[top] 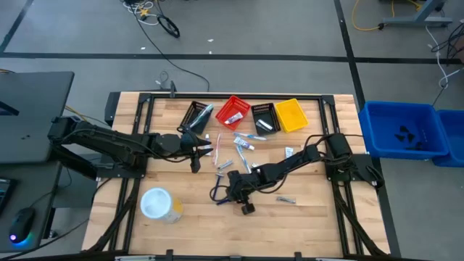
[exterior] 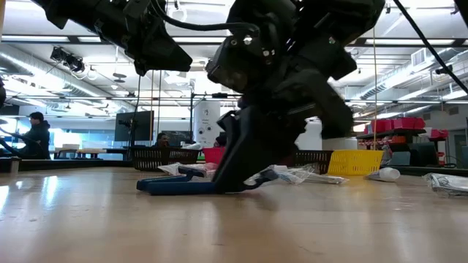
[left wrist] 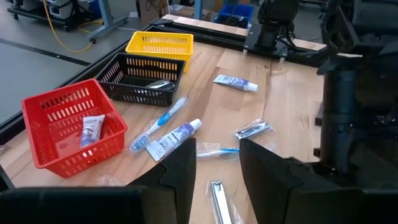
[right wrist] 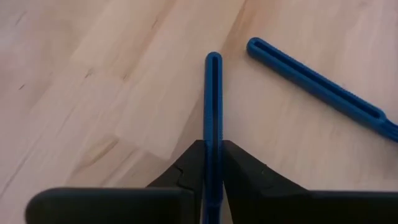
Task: Pick & Place Travel size toiletries
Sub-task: Put the right razor into the yellow bin
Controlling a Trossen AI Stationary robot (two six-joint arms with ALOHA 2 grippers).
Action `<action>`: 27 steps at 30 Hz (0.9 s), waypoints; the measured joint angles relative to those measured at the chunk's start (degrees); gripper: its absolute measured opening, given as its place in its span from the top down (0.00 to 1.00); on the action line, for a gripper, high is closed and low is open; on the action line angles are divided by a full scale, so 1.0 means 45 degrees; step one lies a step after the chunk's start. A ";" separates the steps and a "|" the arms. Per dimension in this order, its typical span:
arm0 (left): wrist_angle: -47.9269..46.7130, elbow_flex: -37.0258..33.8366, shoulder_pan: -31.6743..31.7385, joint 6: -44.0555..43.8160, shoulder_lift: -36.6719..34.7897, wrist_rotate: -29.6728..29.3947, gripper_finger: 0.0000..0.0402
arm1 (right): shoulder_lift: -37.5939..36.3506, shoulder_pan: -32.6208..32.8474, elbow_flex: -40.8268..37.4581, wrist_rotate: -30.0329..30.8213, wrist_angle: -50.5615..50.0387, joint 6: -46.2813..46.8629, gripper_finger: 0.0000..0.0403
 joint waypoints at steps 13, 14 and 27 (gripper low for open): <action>0.0003 0.0000 0.0005 0.0000 0.0000 -0.0053 0.68 | -0.1985 -0.0042 0.0005 0.2368 -0.4344 -0.0005 0.87; 0.0008 0.0000 0.0005 0.0000 0.0000 -0.0054 0.68 | -0.2185 -0.0088 0.0005 0.2708 -0.4944 0.0006 0.88; 0.0957 0.0000 0.0005 -0.0146 0.0000 -0.0092 0.68 | -0.7139 -0.2078 -0.1559 0.4679 -0.8367 0.0724 0.88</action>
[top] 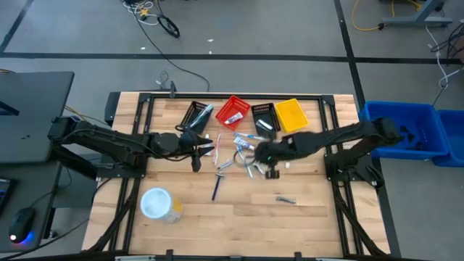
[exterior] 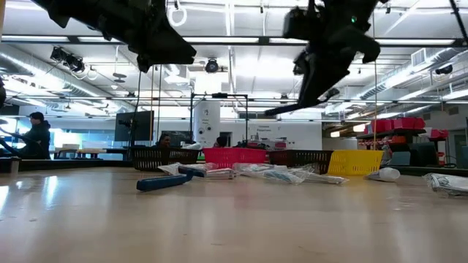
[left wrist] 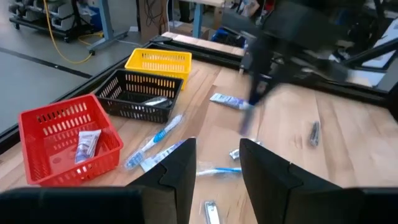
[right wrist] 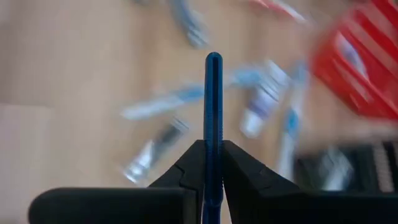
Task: Pick & Place Travel size toiletries
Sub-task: Put the right razor into the yellow bin
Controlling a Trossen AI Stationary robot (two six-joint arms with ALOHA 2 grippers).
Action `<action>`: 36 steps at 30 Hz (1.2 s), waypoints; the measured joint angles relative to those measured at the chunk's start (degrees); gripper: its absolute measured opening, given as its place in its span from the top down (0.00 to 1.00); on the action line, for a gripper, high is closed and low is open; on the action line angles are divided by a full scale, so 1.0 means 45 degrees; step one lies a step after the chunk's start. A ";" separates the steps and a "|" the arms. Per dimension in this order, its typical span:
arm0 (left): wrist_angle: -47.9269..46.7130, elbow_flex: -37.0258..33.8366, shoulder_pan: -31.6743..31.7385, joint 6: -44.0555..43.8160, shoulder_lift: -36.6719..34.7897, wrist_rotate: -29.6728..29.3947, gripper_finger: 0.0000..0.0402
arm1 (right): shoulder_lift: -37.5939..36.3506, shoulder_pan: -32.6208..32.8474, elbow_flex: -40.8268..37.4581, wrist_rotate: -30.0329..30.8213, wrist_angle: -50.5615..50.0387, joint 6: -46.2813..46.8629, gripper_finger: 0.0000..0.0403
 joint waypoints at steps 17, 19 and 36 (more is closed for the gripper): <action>0.0284 0.0000 0.0000 0.0366 0.0000 -0.0656 0.68 | -0.3479 -0.7827 -0.4514 0.0541 0.2558 0.0462 0.88; 0.0274 0.0000 0.0005 0.0389 0.0000 -0.0661 0.68 | -0.3416 -0.8630 -0.4746 0.0373 0.2909 0.0614 0.88; 0.0313 0.0000 0.0029 0.0724 0.0000 -0.1336 0.68 | -0.2692 -1.1027 -0.7073 -0.1154 0.6808 0.0653 0.88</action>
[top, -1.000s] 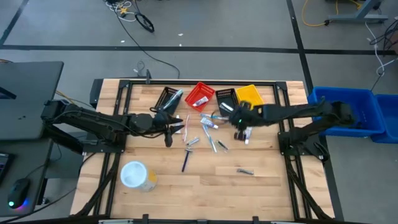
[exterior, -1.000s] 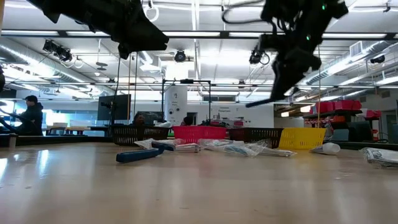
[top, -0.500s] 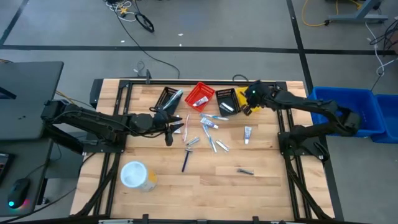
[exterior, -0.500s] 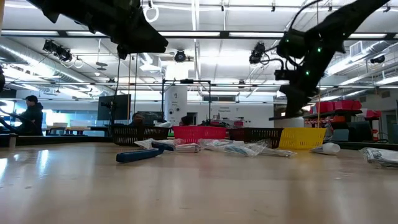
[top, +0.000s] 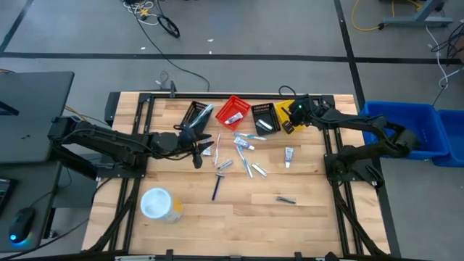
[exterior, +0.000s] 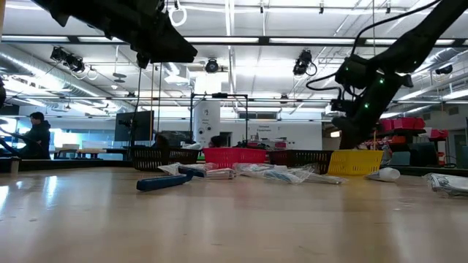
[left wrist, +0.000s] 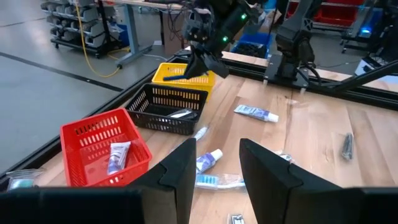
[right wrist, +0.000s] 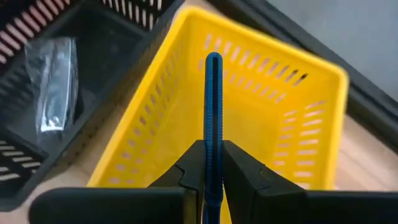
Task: Pick & Place Travel size toiletries
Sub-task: Put the right razor into the yellow bin, then put the red toothbrush into the black bin
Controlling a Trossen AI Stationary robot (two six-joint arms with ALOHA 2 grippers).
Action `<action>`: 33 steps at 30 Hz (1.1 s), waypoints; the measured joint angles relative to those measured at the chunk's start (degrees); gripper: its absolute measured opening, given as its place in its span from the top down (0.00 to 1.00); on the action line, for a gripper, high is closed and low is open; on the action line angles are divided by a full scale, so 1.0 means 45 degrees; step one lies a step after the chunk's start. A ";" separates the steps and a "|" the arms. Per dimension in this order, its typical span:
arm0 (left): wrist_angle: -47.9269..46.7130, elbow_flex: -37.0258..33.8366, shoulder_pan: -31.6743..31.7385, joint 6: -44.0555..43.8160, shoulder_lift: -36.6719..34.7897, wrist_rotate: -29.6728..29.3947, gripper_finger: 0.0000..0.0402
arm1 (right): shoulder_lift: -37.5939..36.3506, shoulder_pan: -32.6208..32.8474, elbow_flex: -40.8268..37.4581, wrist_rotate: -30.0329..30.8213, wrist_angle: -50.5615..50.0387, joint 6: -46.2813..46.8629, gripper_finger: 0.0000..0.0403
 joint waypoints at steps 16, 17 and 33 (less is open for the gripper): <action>0.0024 0.0000 0.0000 -0.0028 0.0000 0.0000 0.68 | 0.1358 -0.0005 -0.0005 0.0002 0.0724 -0.0368 0.86; 0.0029 0.0000 0.0000 -0.0034 0.0000 0.0000 0.68 | 0.1385 -0.0005 -0.0005 -0.0003 0.0719 -0.0397 0.85; -0.0188 0.0000 0.0000 -0.0432 0.0000 0.0026 0.68 | 0.0927 0.0104 0.0010 0.0039 0.0636 -0.0702 0.60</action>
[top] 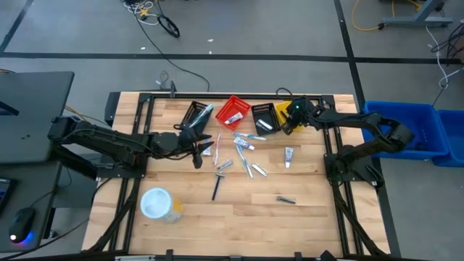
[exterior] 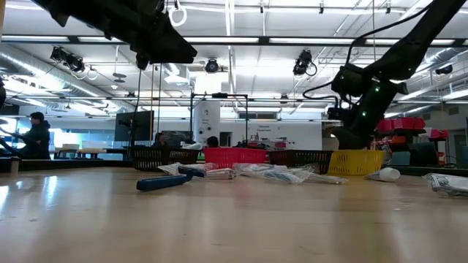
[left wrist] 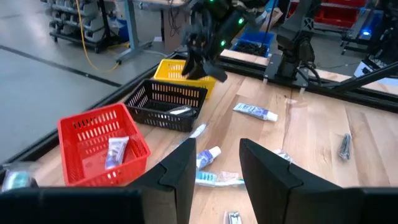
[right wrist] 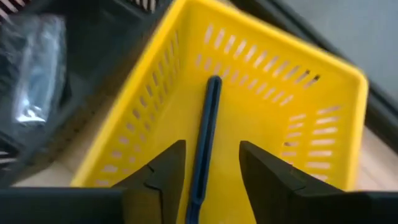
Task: Pick & Place Travel size toiletries
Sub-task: Put the red toothbrush into the black bin
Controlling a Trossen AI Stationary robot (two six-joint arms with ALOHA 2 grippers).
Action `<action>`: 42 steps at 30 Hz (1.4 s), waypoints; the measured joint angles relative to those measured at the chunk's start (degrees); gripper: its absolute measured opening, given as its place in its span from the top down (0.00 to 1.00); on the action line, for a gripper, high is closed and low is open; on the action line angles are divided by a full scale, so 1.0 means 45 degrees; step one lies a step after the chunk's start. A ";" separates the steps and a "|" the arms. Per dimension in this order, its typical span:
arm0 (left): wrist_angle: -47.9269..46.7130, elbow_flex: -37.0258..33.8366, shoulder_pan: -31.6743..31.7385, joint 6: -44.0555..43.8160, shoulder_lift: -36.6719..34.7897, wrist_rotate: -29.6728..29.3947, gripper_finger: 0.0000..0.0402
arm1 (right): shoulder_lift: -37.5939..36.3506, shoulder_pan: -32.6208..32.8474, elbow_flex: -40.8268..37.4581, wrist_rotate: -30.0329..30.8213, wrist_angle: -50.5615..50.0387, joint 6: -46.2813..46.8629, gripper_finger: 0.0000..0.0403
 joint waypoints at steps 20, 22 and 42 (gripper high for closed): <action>0.0477 0.0005 0.0405 -0.1958 0.2226 0.0469 0.68 | -0.3143 0.1710 0.0015 -0.1527 0.0570 0.0216 0.54; 0.0474 0.0142 0.0571 -0.2198 0.2774 0.0530 0.68 | -0.3143 0.2033 0.0015 -0.1689 0.0919 0.0374 0.56; -0.5107 0.4450 0.2191 -0.4758 0.7492 0.1382 0.68 | -0.3133 0.3792 0.0019 -0.1548 0.2380 0.0568 0.53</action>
